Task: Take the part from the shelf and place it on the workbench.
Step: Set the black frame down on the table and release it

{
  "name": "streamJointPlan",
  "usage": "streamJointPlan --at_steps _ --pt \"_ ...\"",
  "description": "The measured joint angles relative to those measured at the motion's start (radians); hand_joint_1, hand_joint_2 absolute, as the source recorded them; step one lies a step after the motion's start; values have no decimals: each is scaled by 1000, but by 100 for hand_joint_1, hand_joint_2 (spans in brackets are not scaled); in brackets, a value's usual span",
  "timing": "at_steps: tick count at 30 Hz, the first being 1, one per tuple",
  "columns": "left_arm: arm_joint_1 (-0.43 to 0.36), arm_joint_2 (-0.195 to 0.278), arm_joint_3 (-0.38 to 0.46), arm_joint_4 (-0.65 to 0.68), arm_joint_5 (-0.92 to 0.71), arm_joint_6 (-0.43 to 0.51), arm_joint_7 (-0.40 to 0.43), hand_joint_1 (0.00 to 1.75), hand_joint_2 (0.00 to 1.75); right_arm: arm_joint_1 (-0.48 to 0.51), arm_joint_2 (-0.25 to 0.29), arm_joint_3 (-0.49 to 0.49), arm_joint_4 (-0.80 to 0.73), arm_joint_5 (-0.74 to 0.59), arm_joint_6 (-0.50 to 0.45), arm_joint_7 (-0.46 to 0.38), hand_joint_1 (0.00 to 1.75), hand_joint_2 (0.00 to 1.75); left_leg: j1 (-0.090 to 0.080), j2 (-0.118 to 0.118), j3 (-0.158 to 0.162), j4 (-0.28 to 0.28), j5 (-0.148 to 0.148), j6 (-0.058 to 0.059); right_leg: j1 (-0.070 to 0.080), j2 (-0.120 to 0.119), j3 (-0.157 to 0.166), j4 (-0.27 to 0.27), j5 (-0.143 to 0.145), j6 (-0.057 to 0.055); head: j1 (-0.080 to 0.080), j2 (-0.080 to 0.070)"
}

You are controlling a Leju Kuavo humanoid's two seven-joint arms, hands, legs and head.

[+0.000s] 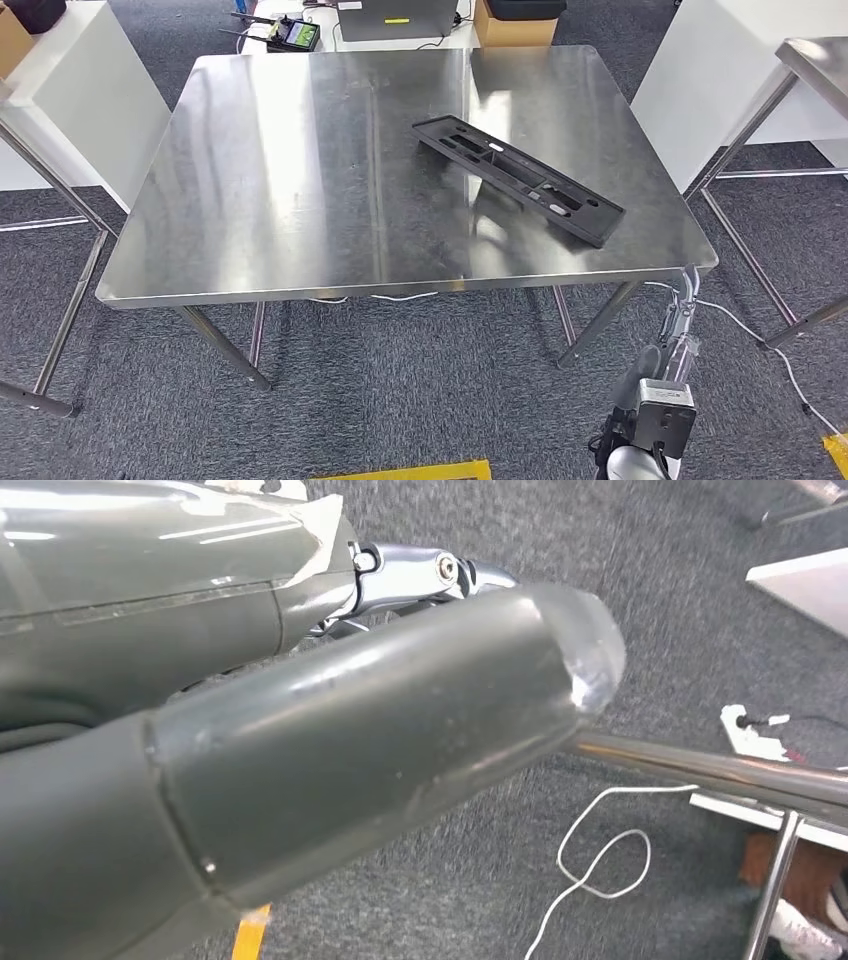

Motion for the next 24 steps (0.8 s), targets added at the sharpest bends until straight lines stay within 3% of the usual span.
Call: streamJointPlan --at_steps 2,4,6,8,9,10,11,12,13,15,17,19,20,22,24 --pt "1 -5 9 -8 -8 -4 3 0 0 8 0 -1 0 -3 1 2 0 0 -2 1 -4 1 14 -9 6 0 6 -27 5 -10 -2 0" --pt "2 -6 18 -14 -12 -7 4 0 0 13 0 -2 0 -4 3 3 0 0 1 -2 -13 12 5 -20 -7 -1 -7 -28 19 -26 -2 0" --pt "4 -7 22 -19 -15 -9 5 0 0 15 0 -4 1 -5 4 5 0 0 9 -5 -36 73 -70 -33 -19 -5 -25 -30 40 -45 -6 0" --pt "4 -7 28 -21 -22 -12 6 0 0 17 0 -5 2 -6 6 6 0 0 16 -7 -66 194 -169 -46 -17 -7 -45 -29 60 -53 -9 0" --pt "4 -8 33 -22 -27 -16 6 0 0 17 0 -6 3 -6 6 7 0 0 21 -7 -73 249 -193 -52 -17 -7 -56 -28 70 -52 -9 0" --pt "4 -9 38 -22 -33 -19 6 0 0 18 0 -6 5 -6 6 8 0 0 27 -7 -69 282 -194 -58 -17 -7 -68 -26 80 -49 -9 0" --pt "4 -11 41 -24 -39 -22 6 0 0 20 0 -7 6 -6 7 9 0 0 33 -6 -50 283 -173 -62 -18 -7 -80 -22 90 -45 -9 0" --pt "3 -13 44 -27 -44 -25 6 0 0 23 0 -7 7 -6 6 11 0 0 39 -6 -11 246 -143 -66 -21 -7 -94 -17 97 -40 -9 0" --pt "2 -15 45 -30 -49 -27 6 0 0 26 0 -7 7 -6 6 14 0 0 45 -7 38 181 -124 -70 -23 -7 -106 -10 103 -34 -10 0" --pt "-1 -19 47 -37 -56 -31 6 0 0 30 0 -8 7 -6 5 17 0 0 46 -13 123 55 -123 -76 -23 -7 -126 4 113 -20 -10 0" --pt "-2 -24 51 -42 -59 -32 6 0 0 32 0 -9 7 -5 4 19 0 0 38 -19 140 13 -136 -67 -18 -7 -135 7 127 -1 -9 0" --pt "-3 -27 57 -45 -63 -33 7 0 0 37 0 -11 8 -3 0 25 0 0 29 -14 120 11 -120 -40 -17 -6 -144 9 135 16 -7 0" --pt "-4 -29 61 -46 -65 -33 8 0 0 39 0 -14 9 -3 -3 32 0 0 26 -11 106 10 -108 -24 -18 -5 -156 24 119 15 -6 0" --pt "-6 -32 68 -48 -71 -34 10 0 0 40 2 -22 18 -2 -8 48 0 0 21 -5 76 7 -82 2 -21 -3 -194 110 37 -2 -3 0" --pt "-5 -33 74 -49 -76 -35 10 0 0 33 2 -34 41 -5 -11 65 0 0 15 -2 43 8 -57 11 -18 -3 -224 235 -45 -15 2 0"
